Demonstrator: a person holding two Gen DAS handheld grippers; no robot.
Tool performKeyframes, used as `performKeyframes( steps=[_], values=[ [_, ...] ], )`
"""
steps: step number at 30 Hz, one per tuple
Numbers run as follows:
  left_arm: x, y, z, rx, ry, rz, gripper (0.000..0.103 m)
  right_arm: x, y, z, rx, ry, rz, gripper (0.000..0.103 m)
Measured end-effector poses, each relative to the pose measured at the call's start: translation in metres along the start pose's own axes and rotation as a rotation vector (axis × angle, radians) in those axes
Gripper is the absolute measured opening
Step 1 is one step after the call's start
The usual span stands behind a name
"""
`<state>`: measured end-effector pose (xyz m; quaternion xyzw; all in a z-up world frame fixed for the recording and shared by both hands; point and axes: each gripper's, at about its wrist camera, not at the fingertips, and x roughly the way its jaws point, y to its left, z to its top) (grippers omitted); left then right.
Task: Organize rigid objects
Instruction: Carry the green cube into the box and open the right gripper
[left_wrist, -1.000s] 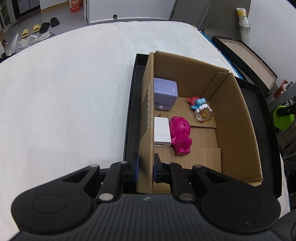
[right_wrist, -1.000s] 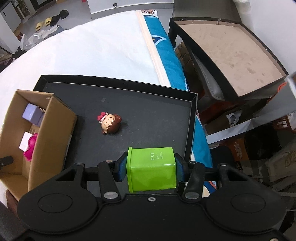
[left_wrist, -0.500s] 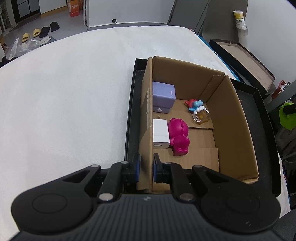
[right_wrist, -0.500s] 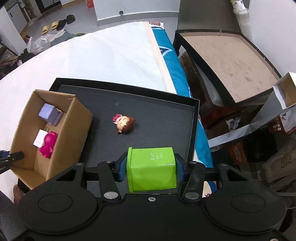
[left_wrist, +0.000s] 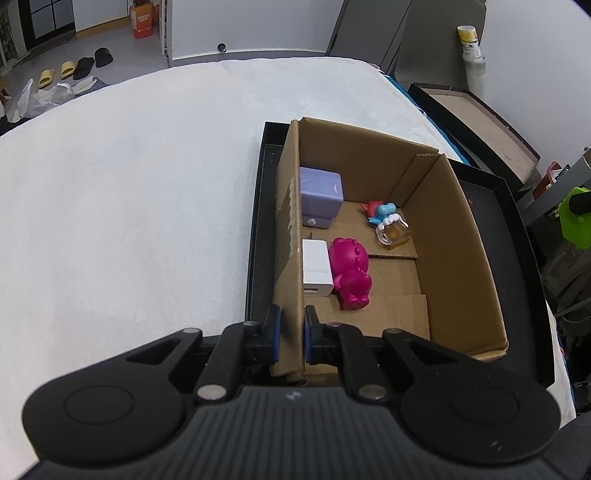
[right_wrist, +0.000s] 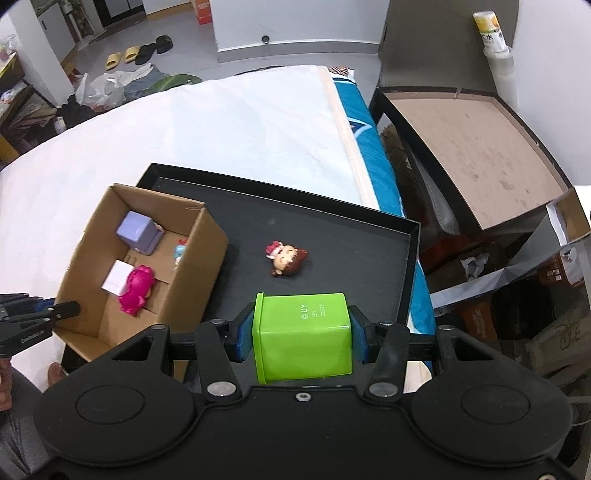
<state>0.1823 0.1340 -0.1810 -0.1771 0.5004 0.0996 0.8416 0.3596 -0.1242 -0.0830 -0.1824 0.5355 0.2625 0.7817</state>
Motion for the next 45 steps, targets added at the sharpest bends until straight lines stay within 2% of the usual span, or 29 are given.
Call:
performKeyframes(
  steps=[20,33,45],
  values=[
    [-0.004,0.006,0.000,-0.011,-0.020,-0.037,0.012,-0.020,0.068,0.022,-0.105,-0.023,0.030,0.049],
    [-0.003,0.007,-0.002,0.004,-0.026,-0.051,0.013,-0.003,0.113,0.041,-0.169,0.009,0.030,0.049],
    [-0.002,0.010,-0.002,0.001,-0.026,-0.062,0.013,0.021,0.143,0.041,-0.199,0.051,0.041,0.050]
  ],
)
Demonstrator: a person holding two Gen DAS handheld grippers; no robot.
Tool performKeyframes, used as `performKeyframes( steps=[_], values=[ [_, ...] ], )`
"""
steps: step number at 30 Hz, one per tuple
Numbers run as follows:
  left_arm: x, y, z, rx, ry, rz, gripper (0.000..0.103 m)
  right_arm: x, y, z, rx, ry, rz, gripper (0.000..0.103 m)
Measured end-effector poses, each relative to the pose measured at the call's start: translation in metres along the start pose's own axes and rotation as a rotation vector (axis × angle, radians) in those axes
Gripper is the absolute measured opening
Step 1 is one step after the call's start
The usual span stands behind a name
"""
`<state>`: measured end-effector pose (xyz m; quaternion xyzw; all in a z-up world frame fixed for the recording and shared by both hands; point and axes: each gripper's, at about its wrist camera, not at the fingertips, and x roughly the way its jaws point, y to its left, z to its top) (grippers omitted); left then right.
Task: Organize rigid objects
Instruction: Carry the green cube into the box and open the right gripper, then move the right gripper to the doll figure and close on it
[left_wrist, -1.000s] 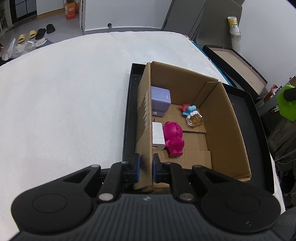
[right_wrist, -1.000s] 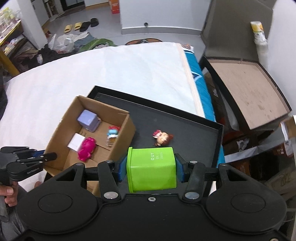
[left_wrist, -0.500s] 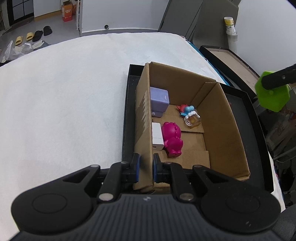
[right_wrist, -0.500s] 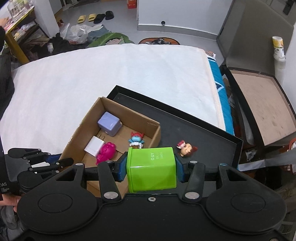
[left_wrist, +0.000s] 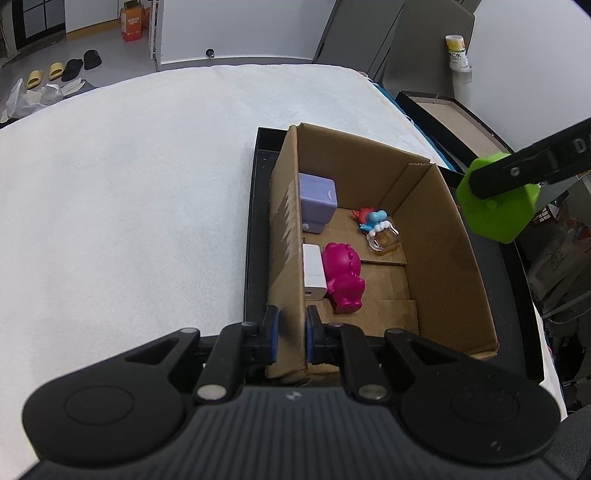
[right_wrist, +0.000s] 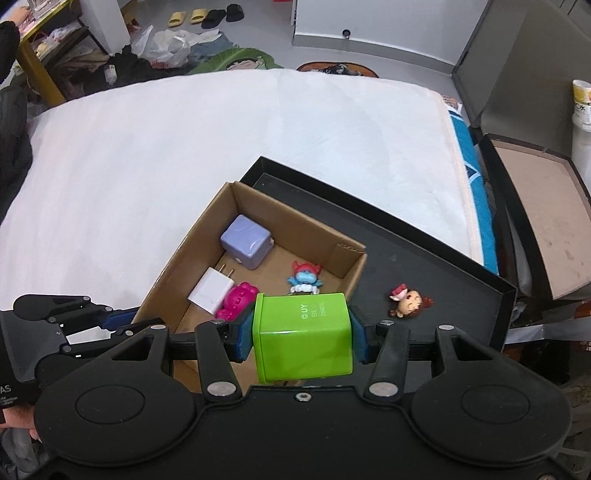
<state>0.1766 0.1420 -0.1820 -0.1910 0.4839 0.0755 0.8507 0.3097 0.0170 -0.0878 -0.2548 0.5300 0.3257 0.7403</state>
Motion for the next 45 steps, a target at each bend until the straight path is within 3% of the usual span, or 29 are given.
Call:
performKeyframes(
  steps=[18,24,28,38,45],
  values=[
    [0.001,0.000,0.000,-0.001,0.004,0.002,0.013,0.031,0.019,-0.007,-0.003,0.037,0.010,0.054],
    [0.002,-0.001,0.000,-0.003,0.005,0.008,0.013,0.017,0.003,-0.010,0.024,0.013,0.020,0.057],
    [0.002,-0.002,0.000,-0.001,0.007,0.013,0.013,0.009,-0.011,-0.014,0.046,-0.010,0.020,0.070],
    [0.004,-0.004,0.000,-0.002,0.009,0.027,0.013,0.004,-0.047,-0.024,0.099,-0.029,0.024,0.071],
    [0.005,-0.005,0.001,-0.001,0.012,0.037,0.012,0.007,-0.069,-0.030,0.140,-0.051,0.015,0.077]
  ],
)
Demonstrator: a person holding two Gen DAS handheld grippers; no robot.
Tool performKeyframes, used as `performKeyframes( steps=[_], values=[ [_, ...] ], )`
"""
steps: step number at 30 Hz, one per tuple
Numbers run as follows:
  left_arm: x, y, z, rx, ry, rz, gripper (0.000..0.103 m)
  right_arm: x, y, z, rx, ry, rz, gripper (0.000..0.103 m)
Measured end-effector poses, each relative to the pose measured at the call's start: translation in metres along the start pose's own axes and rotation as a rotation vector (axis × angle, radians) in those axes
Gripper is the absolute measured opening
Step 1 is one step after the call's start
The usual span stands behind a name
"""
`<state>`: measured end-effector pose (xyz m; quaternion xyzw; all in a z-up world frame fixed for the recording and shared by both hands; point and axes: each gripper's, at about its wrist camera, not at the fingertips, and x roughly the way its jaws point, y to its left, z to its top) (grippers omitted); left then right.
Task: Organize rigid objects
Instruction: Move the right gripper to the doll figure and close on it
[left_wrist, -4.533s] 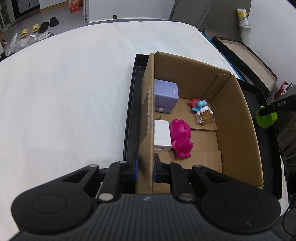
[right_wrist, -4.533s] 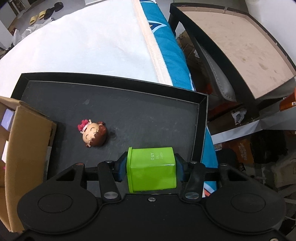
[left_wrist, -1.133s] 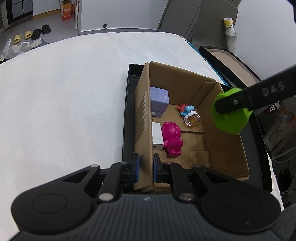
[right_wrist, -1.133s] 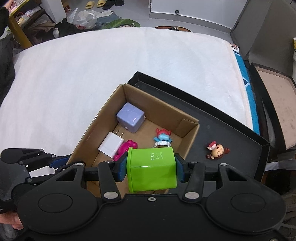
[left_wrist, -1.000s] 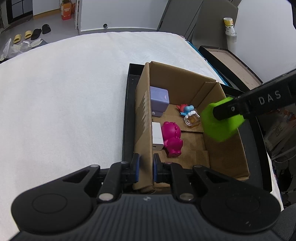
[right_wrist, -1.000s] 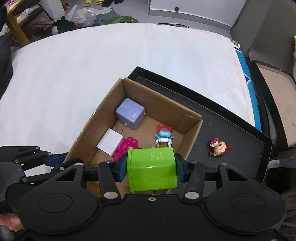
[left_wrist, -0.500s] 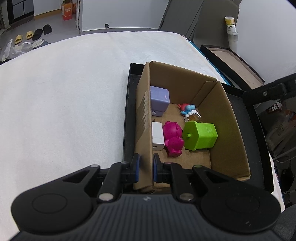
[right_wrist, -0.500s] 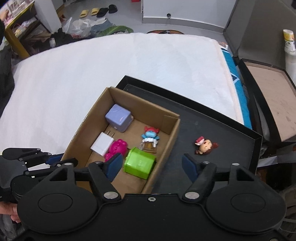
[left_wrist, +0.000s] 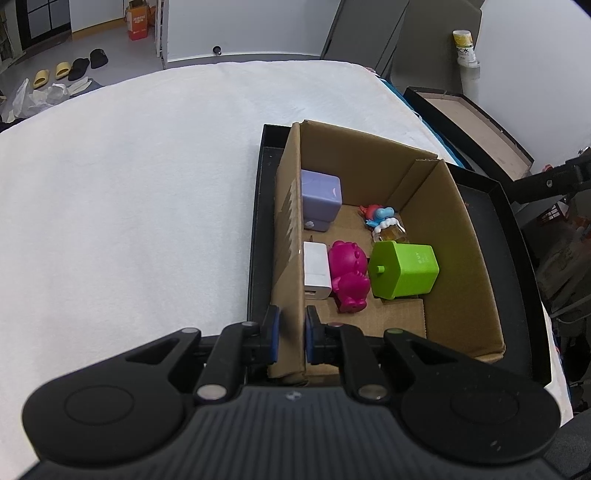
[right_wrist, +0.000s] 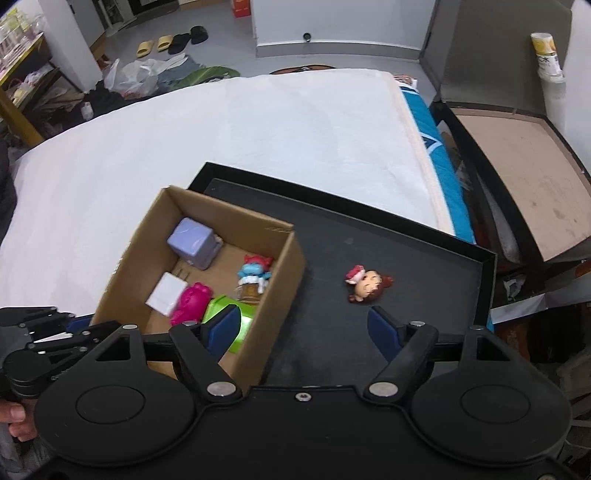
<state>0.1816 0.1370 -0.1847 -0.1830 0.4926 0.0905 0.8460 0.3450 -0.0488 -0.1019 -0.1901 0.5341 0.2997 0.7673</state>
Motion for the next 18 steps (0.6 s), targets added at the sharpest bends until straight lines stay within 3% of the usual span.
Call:
performKeyframes(
  steps=[18],
  values=[
    [0.005,-0.014,0.001,0.049,0.015,0.080,0.010,0.032,-0.052,-0.010,0.091,0.019,-0.004,0.078]
  ],
)
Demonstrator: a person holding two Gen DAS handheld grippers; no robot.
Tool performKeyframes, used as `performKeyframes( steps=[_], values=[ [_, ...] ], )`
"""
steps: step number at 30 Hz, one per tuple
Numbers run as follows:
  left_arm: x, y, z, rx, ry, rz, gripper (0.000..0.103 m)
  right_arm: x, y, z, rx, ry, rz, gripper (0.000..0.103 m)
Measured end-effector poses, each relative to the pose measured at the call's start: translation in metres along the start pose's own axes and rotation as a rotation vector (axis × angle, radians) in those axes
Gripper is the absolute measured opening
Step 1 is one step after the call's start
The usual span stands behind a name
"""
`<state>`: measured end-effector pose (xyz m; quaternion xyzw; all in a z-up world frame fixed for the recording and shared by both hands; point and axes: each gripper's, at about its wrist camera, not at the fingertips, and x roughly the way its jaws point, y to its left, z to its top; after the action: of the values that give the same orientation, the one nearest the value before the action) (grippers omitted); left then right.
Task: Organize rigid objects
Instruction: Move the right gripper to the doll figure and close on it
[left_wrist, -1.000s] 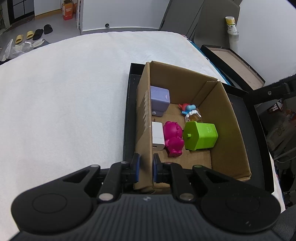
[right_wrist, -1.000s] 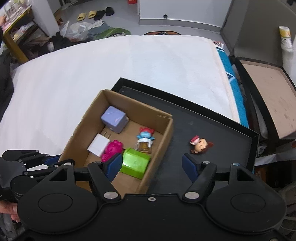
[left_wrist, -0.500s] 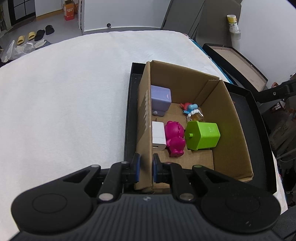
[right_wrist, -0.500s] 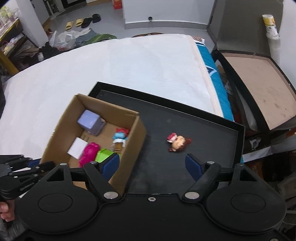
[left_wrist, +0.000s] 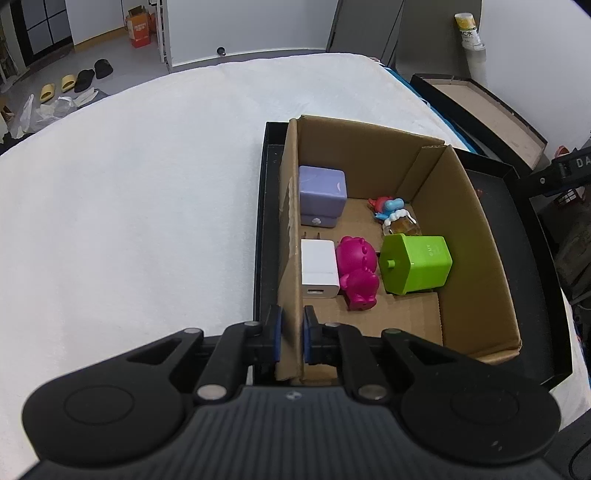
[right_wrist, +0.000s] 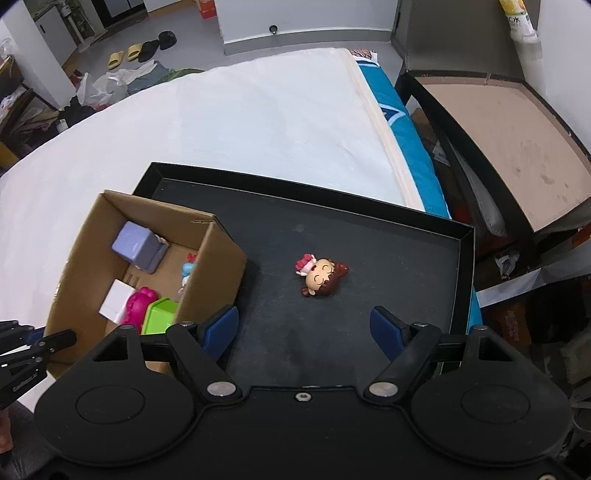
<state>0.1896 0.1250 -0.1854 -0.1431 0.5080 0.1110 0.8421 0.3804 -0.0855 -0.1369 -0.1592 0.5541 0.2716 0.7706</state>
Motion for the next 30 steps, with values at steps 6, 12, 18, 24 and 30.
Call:
performKeyframes(
  steps=[6,12,18,24,30],
  values=[
    [0.003,-0.004,0.001,0.017,0.010,0.026,0.010,0.016,-0.006,0.002,0.000,0.007,0.009,0.078],
    [0.008,-0.008,0.003,0.033,0.023,0.052,0.010,0.032,-0.015,0.006,0.015,0.019,0.024,0.077],
    [0.011,-0.010,0.004,0.040,0.027,0.068,0.010,0.055,-0.022,0.012,0.032,0.043,0.027,0.074],
    [0.015,-0.012,0.005,0.042,0.037,0.078,0.010,0.075,-0.024,0.018,0.041,0.057,0.026,0.071],
    [0.017,-0.012,0.006,0.042,0.045,0.080,0.010,0.091,-0.022,0.022,0.015,0.077,0.013,0.071]
  ],
)
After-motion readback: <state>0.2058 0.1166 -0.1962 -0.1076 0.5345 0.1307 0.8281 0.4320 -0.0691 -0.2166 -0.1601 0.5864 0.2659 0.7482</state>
